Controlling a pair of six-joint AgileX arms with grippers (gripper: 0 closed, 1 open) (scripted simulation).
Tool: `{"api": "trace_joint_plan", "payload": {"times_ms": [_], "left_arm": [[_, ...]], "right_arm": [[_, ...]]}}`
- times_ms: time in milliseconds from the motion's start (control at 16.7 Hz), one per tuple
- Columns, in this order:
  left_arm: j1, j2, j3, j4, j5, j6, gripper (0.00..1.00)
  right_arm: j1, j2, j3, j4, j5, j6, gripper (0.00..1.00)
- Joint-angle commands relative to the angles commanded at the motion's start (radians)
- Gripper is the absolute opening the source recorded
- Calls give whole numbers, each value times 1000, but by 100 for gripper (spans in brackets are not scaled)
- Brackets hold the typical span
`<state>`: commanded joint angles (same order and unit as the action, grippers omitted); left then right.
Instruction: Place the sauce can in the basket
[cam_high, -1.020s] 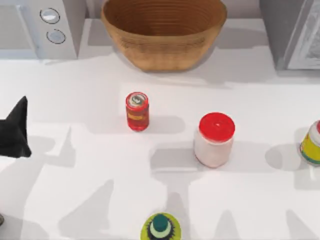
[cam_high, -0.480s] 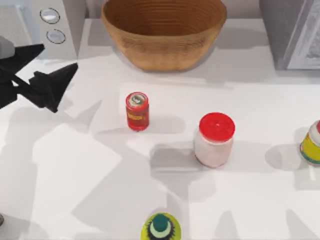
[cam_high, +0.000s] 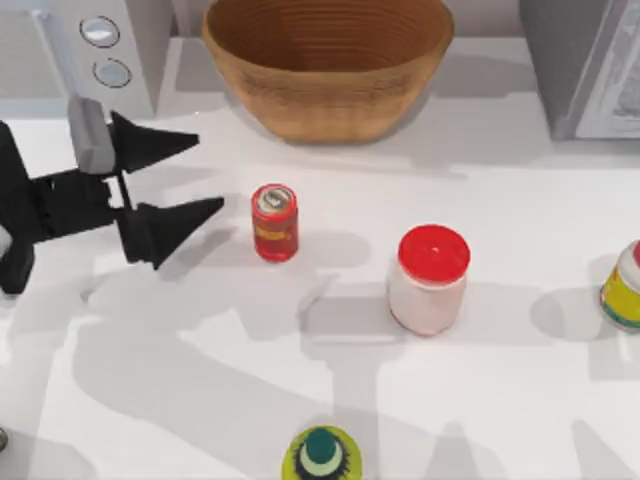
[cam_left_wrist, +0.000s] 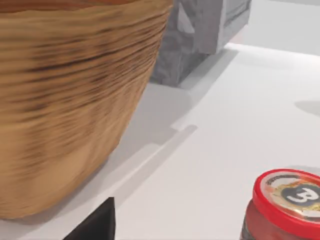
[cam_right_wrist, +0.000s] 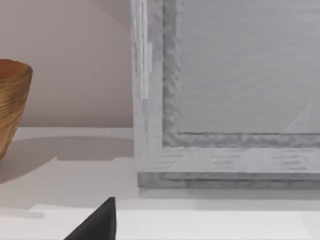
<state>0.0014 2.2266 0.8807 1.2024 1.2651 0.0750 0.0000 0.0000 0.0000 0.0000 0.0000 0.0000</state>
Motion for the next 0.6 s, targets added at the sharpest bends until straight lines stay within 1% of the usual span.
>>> {"api": "trace_joint_plan", "payload": {"times_ms": [120,300,420,600], "left_arm": [[-15,126,59,79,78,22,100],[-30,250,118,158,156,45,100],[-34,285,135,181,178,53,100],[-35,286,136,181,179,53,100]], "right_arm": [[0,0,0,0,0,0,100],[0,0,0,0,0,0,100],[0,0,0,0,0,0,100],[0,0,0,0,0,0,100]]}}
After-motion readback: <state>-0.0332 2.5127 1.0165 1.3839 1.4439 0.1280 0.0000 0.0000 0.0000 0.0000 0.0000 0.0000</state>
